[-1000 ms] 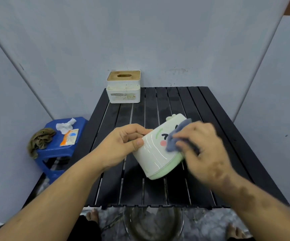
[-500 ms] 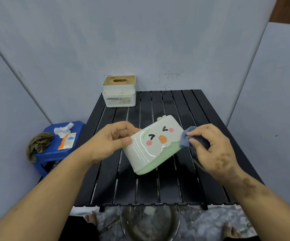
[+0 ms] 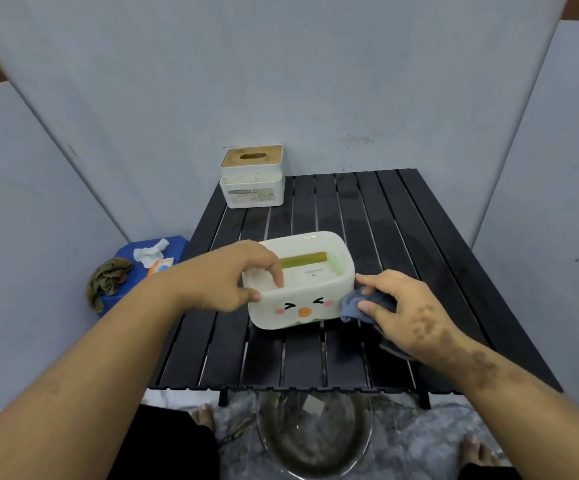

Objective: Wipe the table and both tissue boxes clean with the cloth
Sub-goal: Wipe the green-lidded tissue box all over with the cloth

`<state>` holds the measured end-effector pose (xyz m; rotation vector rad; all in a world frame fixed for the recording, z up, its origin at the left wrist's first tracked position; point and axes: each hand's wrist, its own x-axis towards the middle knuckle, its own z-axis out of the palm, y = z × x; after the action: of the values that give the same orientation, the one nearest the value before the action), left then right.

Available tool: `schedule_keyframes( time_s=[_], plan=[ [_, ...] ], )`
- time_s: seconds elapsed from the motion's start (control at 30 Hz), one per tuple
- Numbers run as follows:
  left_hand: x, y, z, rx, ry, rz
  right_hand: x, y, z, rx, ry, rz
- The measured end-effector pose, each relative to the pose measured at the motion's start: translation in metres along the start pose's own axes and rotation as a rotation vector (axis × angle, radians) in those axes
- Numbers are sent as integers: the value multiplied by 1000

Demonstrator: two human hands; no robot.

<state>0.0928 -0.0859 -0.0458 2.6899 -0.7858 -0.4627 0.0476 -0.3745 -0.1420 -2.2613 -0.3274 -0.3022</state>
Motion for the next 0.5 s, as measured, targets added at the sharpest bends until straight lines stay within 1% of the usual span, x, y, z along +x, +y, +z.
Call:
schedule_keyframes(
  time_s=[0.03,0.1,0.17,0.2,0.27,0.37,0.5],
  plan=[
    [2,6,0,26,18,2,0,0,0,-5,-1,1],
    [10,24,4,54,105,21,1,0,-1,-7,-3,8],
    [22,47,12,29,193,33,2,-1,-3,4,-10,30],
    [28,59,16,8,207,35,3,-1,-4,12,-13,42],
    [41,76,25,-4,181,35,3,-2,-6,30,-21,61],
    [55,91,28,39,141,4,3,-2,-7,33,-23,69],
    [63,93,28,128,183,-7,5,0,-8,37,-36,77]
  ],
)
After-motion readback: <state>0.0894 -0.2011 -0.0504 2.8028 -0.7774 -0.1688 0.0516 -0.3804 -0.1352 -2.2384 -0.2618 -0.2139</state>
